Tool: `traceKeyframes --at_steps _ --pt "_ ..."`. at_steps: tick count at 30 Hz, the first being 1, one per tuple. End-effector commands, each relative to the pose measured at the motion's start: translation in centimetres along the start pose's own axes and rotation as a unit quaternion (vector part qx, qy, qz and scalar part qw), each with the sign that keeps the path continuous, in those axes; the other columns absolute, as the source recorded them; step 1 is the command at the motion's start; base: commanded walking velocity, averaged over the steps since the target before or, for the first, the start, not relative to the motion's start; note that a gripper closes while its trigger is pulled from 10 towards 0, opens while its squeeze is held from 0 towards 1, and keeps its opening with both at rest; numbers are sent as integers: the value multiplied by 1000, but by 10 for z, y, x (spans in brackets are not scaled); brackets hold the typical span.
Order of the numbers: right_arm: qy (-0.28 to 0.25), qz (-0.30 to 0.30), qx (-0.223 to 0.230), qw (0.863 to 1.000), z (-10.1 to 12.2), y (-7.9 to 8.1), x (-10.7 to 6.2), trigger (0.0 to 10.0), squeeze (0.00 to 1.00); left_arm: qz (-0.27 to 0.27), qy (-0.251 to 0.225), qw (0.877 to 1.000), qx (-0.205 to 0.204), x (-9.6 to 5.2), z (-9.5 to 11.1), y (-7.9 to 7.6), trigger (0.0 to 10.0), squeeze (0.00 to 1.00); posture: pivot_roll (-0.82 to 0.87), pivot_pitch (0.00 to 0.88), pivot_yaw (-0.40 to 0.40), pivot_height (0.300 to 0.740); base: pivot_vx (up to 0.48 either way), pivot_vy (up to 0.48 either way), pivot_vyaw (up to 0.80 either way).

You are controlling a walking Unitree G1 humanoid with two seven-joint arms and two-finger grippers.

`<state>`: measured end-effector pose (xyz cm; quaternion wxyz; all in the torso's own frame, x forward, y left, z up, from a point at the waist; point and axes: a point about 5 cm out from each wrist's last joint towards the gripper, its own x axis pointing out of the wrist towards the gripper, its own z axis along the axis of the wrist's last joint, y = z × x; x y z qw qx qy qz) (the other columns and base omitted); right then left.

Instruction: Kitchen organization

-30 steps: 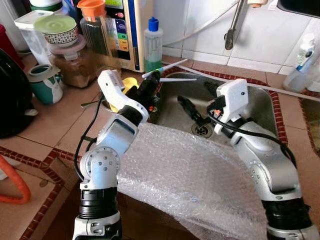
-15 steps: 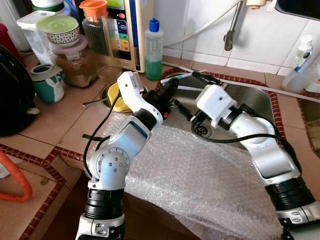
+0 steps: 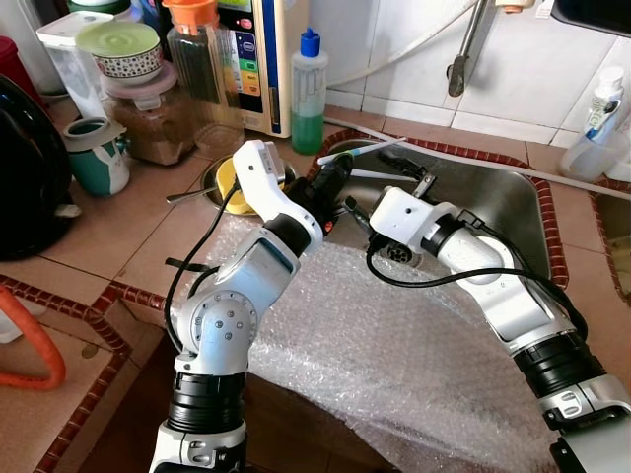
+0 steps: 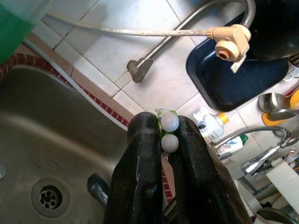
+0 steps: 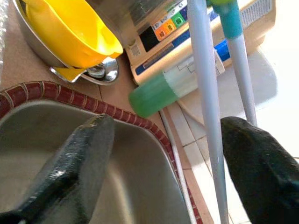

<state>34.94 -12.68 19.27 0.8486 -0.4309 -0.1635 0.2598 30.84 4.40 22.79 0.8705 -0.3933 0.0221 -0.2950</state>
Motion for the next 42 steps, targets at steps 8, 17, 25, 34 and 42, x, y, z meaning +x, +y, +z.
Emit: traceKeyframes --at_steps 8,17,25,34,42 --pt "12 -19 2 1000 -7 -6 1 0 0 -33 -6 999 -17 5 -2 -21 10000 0 12 66 5 740 0 0 0" --pt "16 -33 -3 999 -8 -11 3 0 0 -32 2 999 -17 2 -5 -20 10000 0 14 68 6 740 0 0 0" --pt "19 -51 -4 999 -10 -14 3 0 0 -36 33 999 -16 1 -16 -22 10000 0 11 71 11 740 0 0 0" --pt "20 -59 -9 998 -11 -16 2 0 0 -32 47 998 -2 2 -17 -20 10000 0 8 68 14 740 0 0 0" --pt "21 -58 -9 998 -12 -16 0 0 0 5 16 1000 15 4 -8 -10 10000 0 8 65 14 740 0 0 0"
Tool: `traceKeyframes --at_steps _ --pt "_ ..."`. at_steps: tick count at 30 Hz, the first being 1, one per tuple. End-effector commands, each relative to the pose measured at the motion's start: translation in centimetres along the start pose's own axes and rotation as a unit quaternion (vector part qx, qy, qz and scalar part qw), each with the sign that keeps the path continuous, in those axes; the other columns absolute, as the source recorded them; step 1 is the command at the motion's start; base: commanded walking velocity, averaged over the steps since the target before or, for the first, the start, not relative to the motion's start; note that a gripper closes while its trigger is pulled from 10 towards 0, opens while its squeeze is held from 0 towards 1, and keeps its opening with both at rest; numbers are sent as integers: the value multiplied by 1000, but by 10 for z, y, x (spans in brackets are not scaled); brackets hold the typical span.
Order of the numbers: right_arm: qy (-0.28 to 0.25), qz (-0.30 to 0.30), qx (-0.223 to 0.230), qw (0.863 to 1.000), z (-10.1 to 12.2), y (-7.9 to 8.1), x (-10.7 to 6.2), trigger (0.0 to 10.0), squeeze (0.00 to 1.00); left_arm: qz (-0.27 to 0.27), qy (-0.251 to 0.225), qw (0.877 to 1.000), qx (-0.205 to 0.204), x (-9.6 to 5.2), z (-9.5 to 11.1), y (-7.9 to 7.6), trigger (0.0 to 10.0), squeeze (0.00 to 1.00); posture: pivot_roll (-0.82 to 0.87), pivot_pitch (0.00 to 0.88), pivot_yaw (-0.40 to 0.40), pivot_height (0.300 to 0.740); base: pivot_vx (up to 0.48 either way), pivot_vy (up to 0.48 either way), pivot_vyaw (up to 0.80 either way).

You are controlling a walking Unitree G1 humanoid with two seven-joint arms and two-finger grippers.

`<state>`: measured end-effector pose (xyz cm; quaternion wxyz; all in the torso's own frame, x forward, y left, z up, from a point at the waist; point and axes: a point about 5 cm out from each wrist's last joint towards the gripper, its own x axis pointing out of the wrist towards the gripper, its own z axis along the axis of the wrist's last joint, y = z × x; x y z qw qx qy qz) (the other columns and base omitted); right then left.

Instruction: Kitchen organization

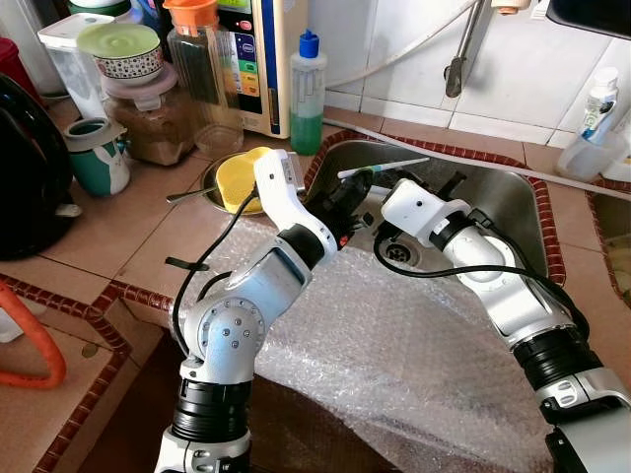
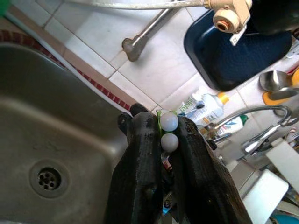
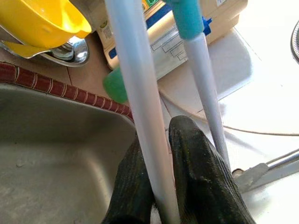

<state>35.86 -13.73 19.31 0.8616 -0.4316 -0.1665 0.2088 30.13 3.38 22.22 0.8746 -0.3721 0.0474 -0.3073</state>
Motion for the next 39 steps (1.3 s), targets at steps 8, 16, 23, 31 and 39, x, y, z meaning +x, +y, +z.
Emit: traceKeyframes --at_steps 8,16,23,31,39 --pt "-1 -5 -3 1000 -1 -6 -2 0 0 44 -47 998 8 4 13 7 10000 1000 7 68 15 740 0 0 0" --pt "-2 -1 -2 1000 -1 -4 -3 0 0 48 -45 998 3 4 10 7 10000 1000 4 72 15 740 0 0 0" --pt "-1 -1 -2 1000 -2 -5 -3 0 0 54 -47 997 7 5 10 7 10000 1000 4 71 13 740 0 0 0" --pt "3 -4 -3 1000 -3 -5 -2 0 0 5 -43 998 39 2 10 -3 10000 1000 7 72 13 740 0 0 0" --pt "27 -9 -4 1000 -9 -6 1 0 0 -13 -41 997 66 -4 10 -6 10000 1000 14 75 12 740 0 0 0"
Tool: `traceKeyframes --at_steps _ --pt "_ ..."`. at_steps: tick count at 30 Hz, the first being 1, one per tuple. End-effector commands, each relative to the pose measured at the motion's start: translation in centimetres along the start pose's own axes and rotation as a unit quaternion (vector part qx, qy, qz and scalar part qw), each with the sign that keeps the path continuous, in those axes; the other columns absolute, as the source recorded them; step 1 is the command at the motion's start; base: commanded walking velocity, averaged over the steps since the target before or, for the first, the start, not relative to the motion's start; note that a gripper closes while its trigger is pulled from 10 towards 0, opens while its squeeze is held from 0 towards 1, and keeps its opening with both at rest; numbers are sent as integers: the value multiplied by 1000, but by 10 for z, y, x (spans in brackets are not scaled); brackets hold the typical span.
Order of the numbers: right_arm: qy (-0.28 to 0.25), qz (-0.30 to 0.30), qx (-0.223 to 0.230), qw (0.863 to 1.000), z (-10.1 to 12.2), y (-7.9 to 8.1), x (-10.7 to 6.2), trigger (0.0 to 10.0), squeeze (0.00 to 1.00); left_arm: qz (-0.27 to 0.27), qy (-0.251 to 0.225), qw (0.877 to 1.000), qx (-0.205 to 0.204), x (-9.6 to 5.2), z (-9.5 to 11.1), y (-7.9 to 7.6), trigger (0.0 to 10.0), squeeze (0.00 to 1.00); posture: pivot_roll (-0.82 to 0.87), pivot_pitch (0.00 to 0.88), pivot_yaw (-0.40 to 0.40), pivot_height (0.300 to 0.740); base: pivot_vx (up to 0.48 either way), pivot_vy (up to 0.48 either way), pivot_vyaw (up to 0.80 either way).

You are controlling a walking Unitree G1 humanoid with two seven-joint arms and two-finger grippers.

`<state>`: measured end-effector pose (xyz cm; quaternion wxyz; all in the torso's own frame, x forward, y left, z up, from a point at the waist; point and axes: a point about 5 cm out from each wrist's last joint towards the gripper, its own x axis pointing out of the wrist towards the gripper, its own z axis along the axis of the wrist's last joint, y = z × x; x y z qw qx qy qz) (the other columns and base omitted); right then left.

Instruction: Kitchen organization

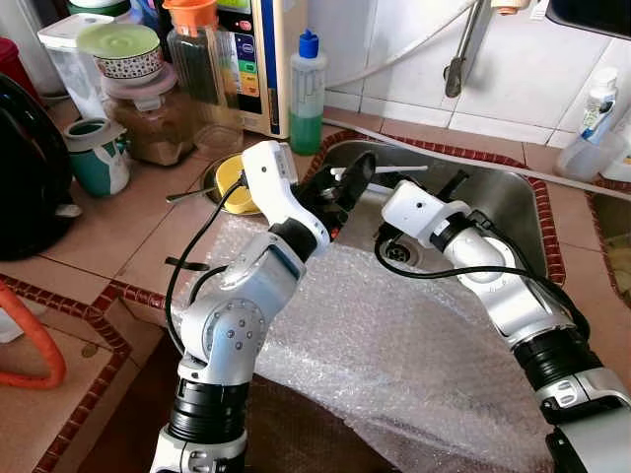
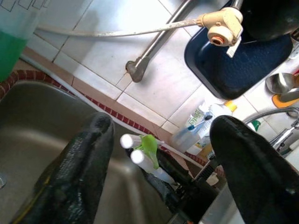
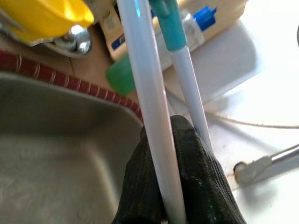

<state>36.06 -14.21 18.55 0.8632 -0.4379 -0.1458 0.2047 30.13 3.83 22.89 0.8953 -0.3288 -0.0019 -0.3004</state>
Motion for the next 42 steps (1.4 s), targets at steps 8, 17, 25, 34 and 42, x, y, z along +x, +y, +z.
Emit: traceKeyframes --at_steps 8,17,25,34,42 --pt "70 -27 11 997 -21 -15 8 0 0 29 -40 994 95 -16 20 16 10000 1000 33 74 11 740 0 0 0" --pt "164 -48 60 984 -50 -29 7 10000 0 148 -33 973 177 -54 18 65 10000 1000 58 76 6 740 0 0 0" --pt "243 -33 156 957 -75 -33 -4 10000 0 156 -12 961 230 -68 9 71 10000 0 73 73 -4 740 0 0 0" --pt "247 -13 182 952 -78 -30 -5 10000 1000 142 -11 960 240 -64 5 66 10000 0 67 74 -1 740 0 0 0" --pt "253 18 209 944 -80 -19 -7 10000 1000 138 -12 959 248 -63 4 64 10000 0 69 72 -1 740 0 0 0"
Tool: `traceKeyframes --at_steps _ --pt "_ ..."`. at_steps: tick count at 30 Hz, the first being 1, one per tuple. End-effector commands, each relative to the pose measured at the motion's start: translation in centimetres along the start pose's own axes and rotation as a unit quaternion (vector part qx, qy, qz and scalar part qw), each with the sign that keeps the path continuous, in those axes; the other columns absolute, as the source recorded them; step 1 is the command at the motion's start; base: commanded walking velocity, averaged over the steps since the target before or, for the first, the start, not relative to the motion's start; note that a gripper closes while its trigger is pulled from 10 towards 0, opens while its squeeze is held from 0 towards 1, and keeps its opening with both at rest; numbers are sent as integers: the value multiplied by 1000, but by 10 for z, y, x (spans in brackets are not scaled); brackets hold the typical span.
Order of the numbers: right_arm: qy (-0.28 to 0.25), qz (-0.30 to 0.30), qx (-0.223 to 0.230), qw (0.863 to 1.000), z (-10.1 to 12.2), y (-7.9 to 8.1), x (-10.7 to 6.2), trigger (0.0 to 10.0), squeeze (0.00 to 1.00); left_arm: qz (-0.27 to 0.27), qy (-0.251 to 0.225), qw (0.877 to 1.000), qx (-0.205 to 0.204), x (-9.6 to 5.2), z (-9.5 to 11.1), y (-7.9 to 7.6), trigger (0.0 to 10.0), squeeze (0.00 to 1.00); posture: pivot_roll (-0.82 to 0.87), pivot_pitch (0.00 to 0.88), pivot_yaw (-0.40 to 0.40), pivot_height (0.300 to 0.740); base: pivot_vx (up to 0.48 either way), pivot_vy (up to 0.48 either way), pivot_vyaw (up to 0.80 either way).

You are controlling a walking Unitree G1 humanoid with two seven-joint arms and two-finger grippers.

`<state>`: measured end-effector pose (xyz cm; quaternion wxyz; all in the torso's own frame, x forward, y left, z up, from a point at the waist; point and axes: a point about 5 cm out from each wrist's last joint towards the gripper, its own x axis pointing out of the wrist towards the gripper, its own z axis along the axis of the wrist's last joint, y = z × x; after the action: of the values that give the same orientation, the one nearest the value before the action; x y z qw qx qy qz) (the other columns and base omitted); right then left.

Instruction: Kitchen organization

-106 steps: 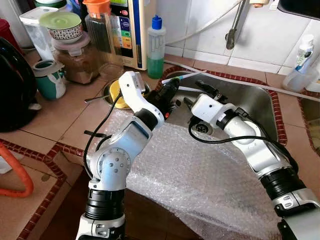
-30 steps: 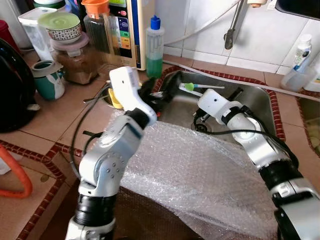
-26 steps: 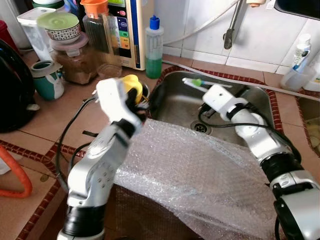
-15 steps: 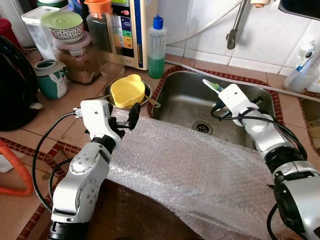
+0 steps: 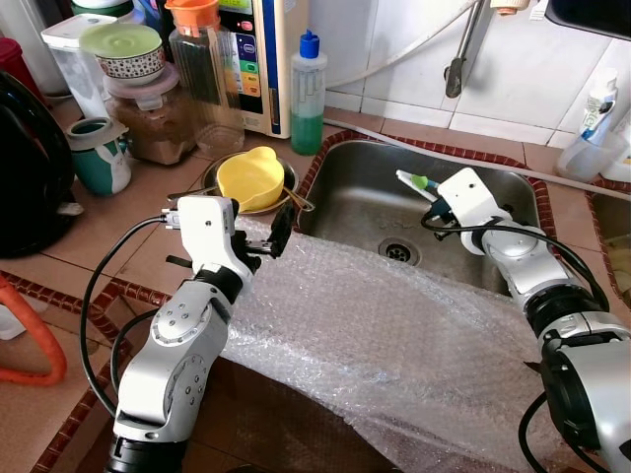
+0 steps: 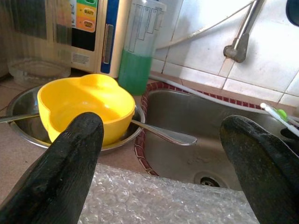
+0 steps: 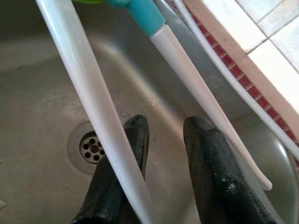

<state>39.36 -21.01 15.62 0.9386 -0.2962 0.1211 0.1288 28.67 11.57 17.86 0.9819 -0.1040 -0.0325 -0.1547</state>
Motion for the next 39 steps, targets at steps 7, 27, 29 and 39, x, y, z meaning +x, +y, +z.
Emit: traceKeyframes --at_steps 7,27,29,39 --pt "19 36 7 999 -3 3 0 10000 1000 -7 -9 1000 14 -1 3 -4 10000 0 74 66 -7 740 0 0 0" --pt "33 89 39 995 -7 3 -2 10000 1000 -11 -11 1000 16 0 1 -9 10000 0 67 61 -16 740 0 0 0" --pt "27 99 48 994 -3 3 -2 10000 1000 -11 -11 1000 18 0 1 -9 10000 0 64 63 -15 740 0 0 0" --pt "-6 70 52 996 8 -7 -2 10000 1000 -10 -12 1000 24 0 1 -10 10000 0 64 66 -14 740 0 0 0"
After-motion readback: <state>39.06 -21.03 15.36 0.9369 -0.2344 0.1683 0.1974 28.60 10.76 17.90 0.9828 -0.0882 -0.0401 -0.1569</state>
